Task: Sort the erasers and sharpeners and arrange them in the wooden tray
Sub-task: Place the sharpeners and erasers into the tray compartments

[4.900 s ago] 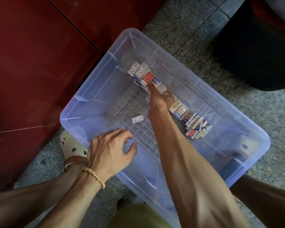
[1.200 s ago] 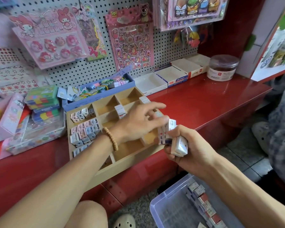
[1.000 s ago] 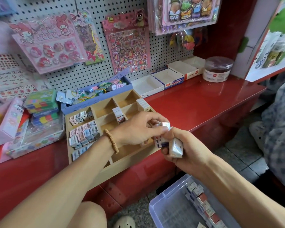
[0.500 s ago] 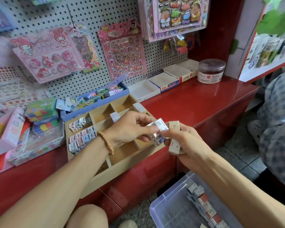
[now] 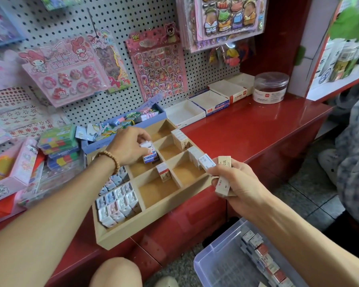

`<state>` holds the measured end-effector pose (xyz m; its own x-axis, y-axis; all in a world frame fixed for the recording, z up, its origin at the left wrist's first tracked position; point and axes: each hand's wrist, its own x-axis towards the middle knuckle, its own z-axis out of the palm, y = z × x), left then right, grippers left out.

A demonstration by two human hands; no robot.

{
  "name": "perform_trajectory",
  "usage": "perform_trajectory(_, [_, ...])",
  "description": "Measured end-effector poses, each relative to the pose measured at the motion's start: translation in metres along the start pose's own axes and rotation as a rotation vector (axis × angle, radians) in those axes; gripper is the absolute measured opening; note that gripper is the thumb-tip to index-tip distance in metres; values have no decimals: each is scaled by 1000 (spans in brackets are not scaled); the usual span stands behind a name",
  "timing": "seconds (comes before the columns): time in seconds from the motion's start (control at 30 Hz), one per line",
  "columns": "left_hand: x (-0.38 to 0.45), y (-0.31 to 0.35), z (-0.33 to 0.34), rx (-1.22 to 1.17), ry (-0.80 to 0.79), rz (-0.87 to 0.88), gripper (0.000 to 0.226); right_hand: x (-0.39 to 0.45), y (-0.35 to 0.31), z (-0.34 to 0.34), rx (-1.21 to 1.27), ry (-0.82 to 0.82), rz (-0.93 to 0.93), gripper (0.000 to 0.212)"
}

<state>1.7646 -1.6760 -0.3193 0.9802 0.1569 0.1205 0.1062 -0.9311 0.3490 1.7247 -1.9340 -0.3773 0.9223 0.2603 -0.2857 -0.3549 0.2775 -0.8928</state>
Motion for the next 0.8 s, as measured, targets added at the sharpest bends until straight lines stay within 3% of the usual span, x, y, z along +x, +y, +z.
perform_trajectory(0.27, [5,-14,31,154,81,82,20,2,3,-5,-26,8,-2,14])
perform_trajectory(0.57, [-2,-16,48,40,137,65,29,4,7,-9,-20,9,7,13])
perform_trajectory(0.8, [-7,-15,50,49,181,61,15,3,10,-11,-46,11,15,13])
